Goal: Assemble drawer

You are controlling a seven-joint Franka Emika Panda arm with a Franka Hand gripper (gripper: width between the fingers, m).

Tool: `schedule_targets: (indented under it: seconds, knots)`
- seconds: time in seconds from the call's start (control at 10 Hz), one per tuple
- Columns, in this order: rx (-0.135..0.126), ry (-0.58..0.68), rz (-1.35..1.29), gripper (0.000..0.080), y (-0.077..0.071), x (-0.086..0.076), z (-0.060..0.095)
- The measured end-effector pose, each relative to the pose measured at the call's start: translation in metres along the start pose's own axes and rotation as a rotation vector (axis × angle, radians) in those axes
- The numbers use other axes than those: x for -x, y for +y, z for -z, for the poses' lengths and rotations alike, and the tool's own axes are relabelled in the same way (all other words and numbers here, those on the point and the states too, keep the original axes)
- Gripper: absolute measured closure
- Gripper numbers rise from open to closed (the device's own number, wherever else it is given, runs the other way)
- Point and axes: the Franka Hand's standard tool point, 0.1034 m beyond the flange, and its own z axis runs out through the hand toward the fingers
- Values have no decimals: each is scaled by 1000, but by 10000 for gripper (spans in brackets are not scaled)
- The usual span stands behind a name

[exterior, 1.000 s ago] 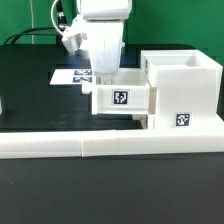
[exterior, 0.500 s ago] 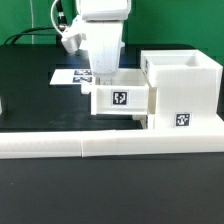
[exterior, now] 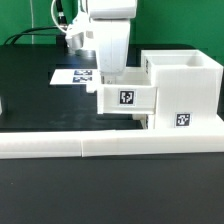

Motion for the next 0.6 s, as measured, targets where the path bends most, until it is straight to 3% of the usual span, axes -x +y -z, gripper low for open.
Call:
schedule_targets:
  seconds: [0.6]
  knots:
    - [2, 5, -10, 755, -4, -5, -3]
